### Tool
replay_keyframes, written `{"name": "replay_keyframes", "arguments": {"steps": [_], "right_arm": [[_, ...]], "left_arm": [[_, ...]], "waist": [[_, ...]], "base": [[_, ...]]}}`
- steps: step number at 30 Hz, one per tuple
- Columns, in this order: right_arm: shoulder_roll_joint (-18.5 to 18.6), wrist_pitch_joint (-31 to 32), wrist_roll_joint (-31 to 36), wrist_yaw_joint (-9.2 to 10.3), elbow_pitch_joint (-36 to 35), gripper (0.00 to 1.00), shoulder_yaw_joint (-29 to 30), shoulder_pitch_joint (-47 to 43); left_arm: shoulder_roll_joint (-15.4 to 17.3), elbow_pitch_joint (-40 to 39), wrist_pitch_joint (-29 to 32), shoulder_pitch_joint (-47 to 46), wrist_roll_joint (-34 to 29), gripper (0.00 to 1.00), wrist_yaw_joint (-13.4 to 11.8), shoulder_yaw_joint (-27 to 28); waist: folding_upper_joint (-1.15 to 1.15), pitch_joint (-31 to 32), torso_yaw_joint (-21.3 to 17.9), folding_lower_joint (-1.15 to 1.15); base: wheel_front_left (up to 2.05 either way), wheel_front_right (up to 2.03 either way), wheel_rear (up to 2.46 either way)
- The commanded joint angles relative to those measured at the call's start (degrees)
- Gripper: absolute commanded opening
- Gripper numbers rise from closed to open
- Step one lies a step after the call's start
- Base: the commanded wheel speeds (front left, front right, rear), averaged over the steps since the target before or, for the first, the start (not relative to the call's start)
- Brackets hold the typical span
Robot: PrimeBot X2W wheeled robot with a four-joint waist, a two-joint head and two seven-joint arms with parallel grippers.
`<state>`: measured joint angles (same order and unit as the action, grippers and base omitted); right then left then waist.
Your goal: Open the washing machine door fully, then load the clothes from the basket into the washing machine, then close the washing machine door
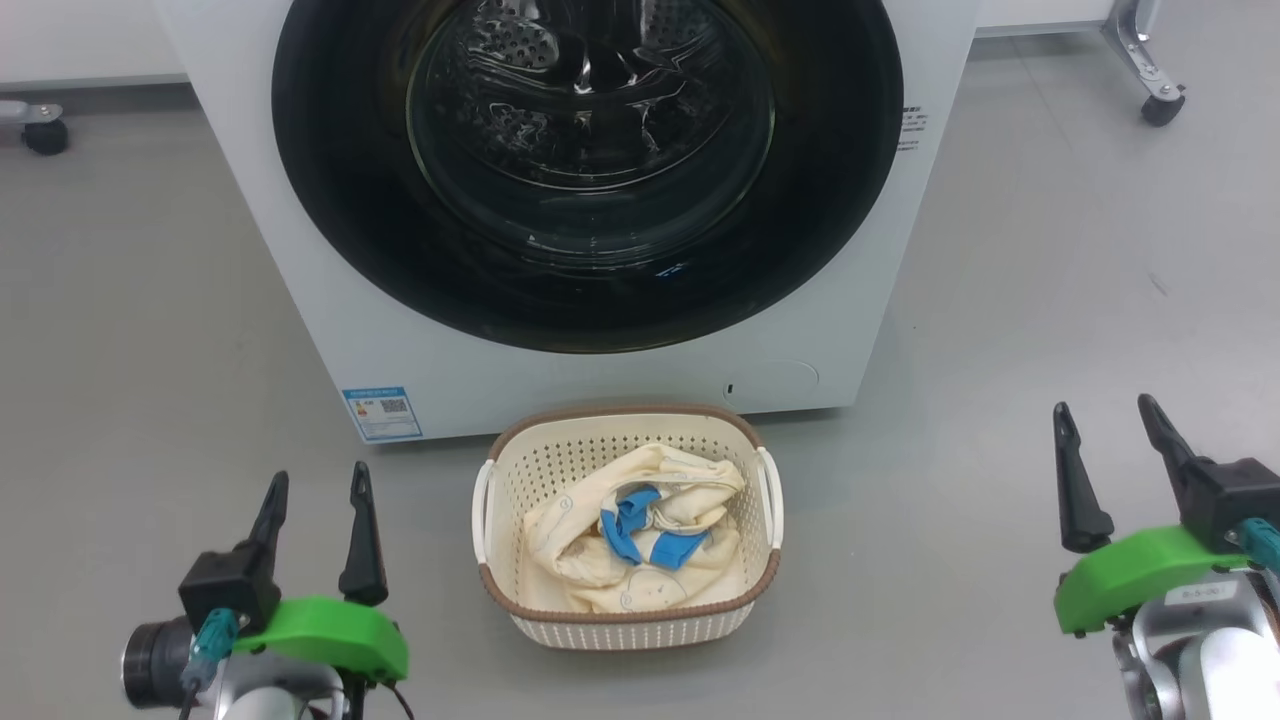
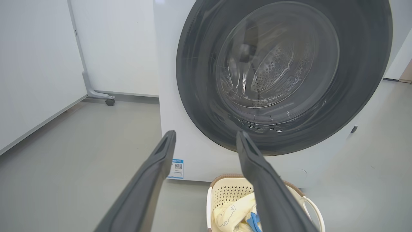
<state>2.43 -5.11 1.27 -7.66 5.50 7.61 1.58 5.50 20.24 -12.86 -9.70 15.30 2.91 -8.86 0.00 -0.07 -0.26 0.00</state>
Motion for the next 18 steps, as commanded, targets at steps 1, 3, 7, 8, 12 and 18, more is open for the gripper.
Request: {"name": "replay_keyframes", "arguments": {"steps": [1,3,7,8,12,18], "right_arm": [[0.6,-1.1,2.4,0.17,-2.5,1.0,-0.9,2.9],[0.6,-1.4,3.9,0.17,-2.7,1.0,-0.9,2.9],[0.6,-1.8,6.7,0.17,-3.1,1.0,-1.0,3.1],[0.6,-1.8,6.7,0.17,-3.1,1.0,-1.0,3.1],[0.5,-1.7,6.6,0.17,-3.1,1.0,-0.8,3.0],[0.5,-1.8,6.4,0.17,-3.1,1.0,-0.7,2.9]], "left_arm": [[1.4,-1.5,-1.2,-3.8,-2.2,1.0,-0.5,1.5],[1.5,-1.2,-1.5,-4.0,-3.5,1.0,-0.7,1.3],[1.7,-0.8,-2.1,-4.3,-5.9,1.0,-0.9,0.9],[1.7,-0.8,-2.1,-4.3,-5.8,1.0,-0.9,0.8],[1.7,-0.7,-2.1,-4.3,-5.6,1.0,-1.0,0.8],[1.7,-0.3,-2.1,-4.3,-5.3,1.0,-1.2,0.8]], "waist": [[0.0,0.0,0.0,0.0],[0.0,0.1,0.0,0.0],[0.0,0.1,0.0,0.0],[0.0,0.2,-0.1,0.0],[0.0,0.2,-0.1,0.0],[0.0,0.1,-0.2,0.0]], "base": [[0.0,0.0,0.0],[0.0,0.0,0.0],[0.0,0.0,0.0],[0.0,0.0,0.0],[0.0,0.0,0.0],[0.0,0.0,0.0]]}}
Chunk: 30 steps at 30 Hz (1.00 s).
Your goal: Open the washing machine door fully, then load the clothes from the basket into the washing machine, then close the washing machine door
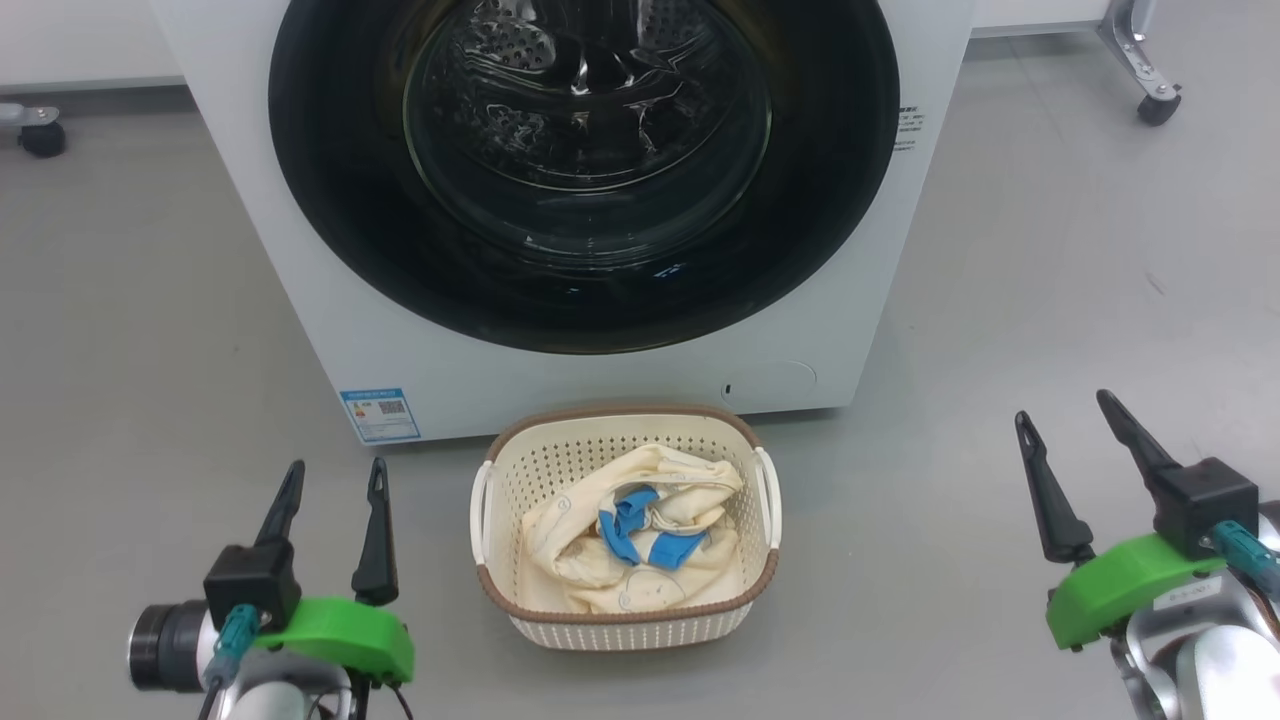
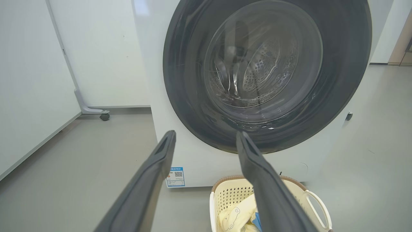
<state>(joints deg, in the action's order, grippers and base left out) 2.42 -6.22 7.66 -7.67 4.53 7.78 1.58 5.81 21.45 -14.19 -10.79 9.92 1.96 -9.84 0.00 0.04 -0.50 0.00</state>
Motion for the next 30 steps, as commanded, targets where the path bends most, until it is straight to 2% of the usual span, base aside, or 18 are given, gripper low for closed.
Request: {"name": "replay_keyframes", "arguments": {"steps": [1,20,30], "right_arm": [[0.5,-0.7,0.0,0.19,-2.1,1.0,-0.8,2.9],[0.5,-0.9,-0.2,0.19,-2.4,1.0,-0.4,2.9],[0.5,-0.9,-0.4,0.19,-2.4,1.0,0.0,2.7]], "left_arm": [[1.4,-1.5,-0.8,-3.3,0.2,1.0,-0.3,1.8],[1.6,-1.5,-0.8,-3.4,0.6,1.0,-1.2,1.7],[1.6,-1.4,-0.8,-3.4,0.7,1.0,-1.9,1.7]], "waist": [[0.0,-0.1,0.0,0.0],[0.0,0.0,0.1,0.0],[0.0,0.4,-0.2,0.0]], "base": [[0.0,0.0,0.0],[0.03,0.03,-0.05],[0.68,0.68,-1.35]]}}
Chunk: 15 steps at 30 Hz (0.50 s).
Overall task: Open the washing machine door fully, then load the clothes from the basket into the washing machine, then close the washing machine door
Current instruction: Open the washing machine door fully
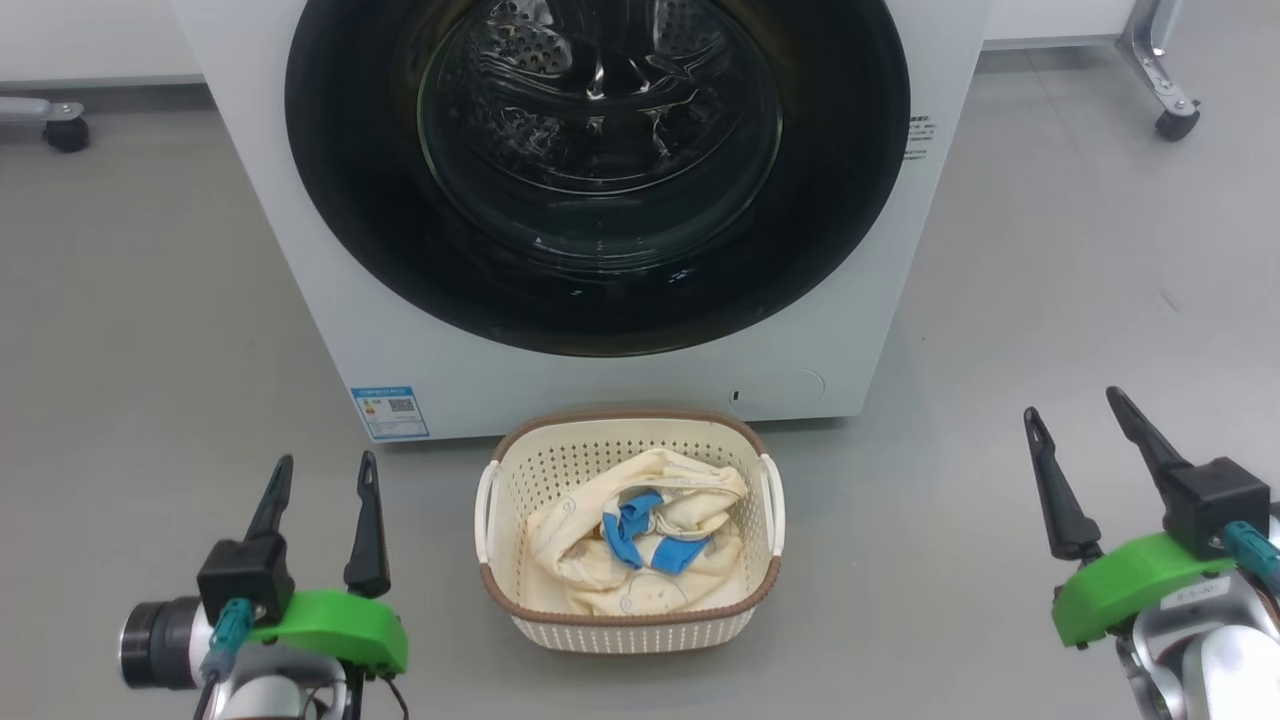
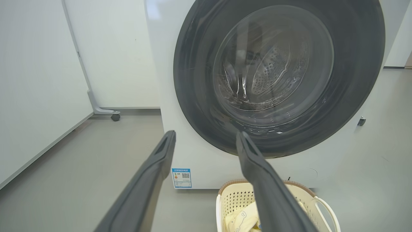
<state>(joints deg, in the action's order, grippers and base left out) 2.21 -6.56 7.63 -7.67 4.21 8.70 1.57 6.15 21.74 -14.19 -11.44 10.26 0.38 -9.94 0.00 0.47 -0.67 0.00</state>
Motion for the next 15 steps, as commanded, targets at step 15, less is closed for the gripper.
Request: {"name": "replay_keyframes", "arguments": {"steps": [15], "right_arm": [[0.7,-0.5,-0.4,0.19,-2.4,1.0,-0.4,2.7]], "left_arm": [[1.2,-1.9,-0.8,-2.7,0.8,1.0,-0.7,1.6]], "waist": [[0.0,0.1,-0.2,0.0]], "base": [[1.22,1.22,-2.44]]}}
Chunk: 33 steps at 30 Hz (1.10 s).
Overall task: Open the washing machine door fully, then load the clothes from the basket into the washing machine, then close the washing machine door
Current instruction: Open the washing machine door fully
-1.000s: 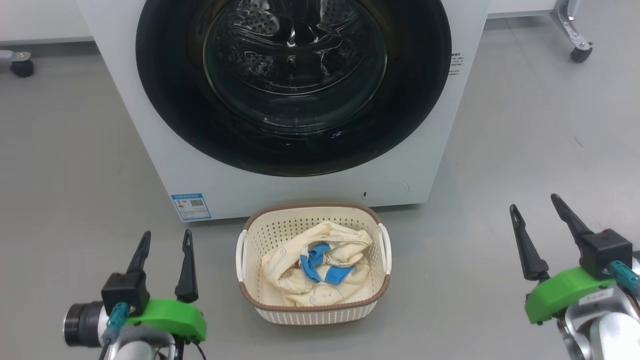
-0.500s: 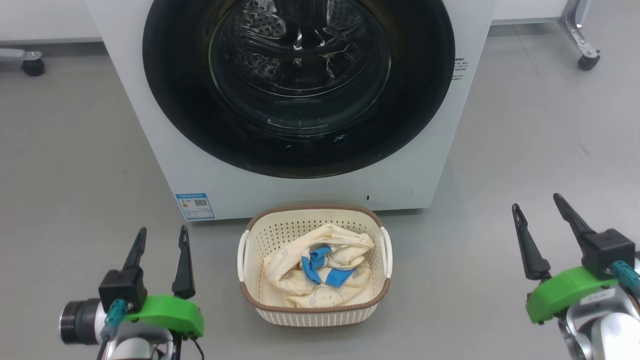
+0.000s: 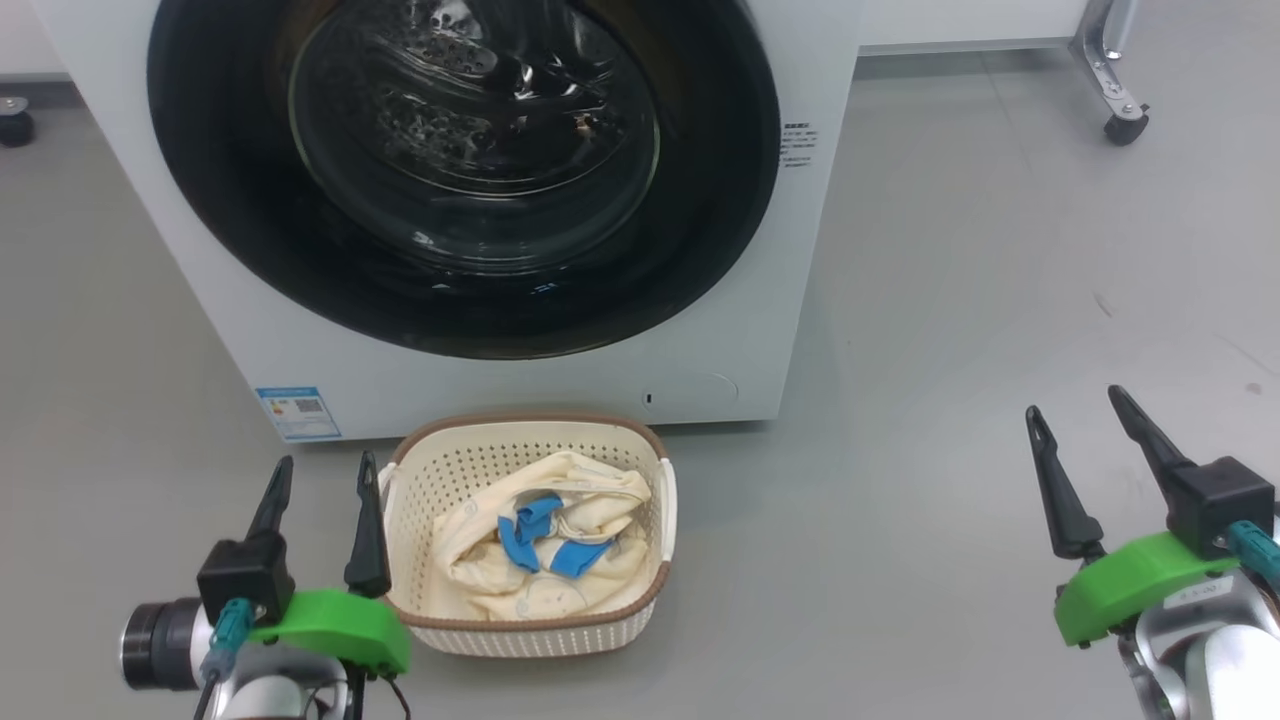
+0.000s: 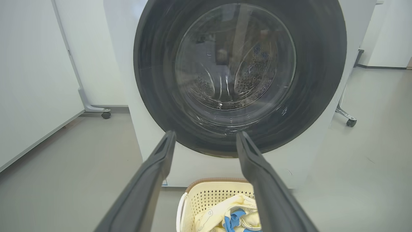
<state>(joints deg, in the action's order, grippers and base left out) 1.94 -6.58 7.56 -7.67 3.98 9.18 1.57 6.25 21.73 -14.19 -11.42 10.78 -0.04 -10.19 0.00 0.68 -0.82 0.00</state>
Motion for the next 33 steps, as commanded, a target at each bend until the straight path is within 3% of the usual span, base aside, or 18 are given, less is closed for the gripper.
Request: {"name": "replay_keyframes", "arguments": {"steps": [1,14,33], "right_arm": [[0.9,-0.5,-0.4,0.19,-2.1,1.0,-0.8,2.8],[0.9,-0.7,-0.6,0.19,-1.9,1.0,-0.6,3.0],[0.9,-1.2,-1.1,0.19,-1.5,1.0,-0.4,3.3]], "left_arm": [[1.2,-1.9,-0.8,-2.8,0.3,1.0,-0.3,1.8],[1.3,-3.5,-0.8,-2.7,0.3,1.0,-0.6,2.5],[1.4,-3.4,-0.8,-2.9,0.3,1.0,-0.5,2.7]], "waist": [[0.0,-0.1,0.0,0.0],[0.0,-0.7,-0.4,0.0],[0.0,-1.7,-0.2,0.0]], "base": [[1.23,1.23,-2.46],[0.93,0.93,-1.86],[0.05,0.05,-0.1]]}}
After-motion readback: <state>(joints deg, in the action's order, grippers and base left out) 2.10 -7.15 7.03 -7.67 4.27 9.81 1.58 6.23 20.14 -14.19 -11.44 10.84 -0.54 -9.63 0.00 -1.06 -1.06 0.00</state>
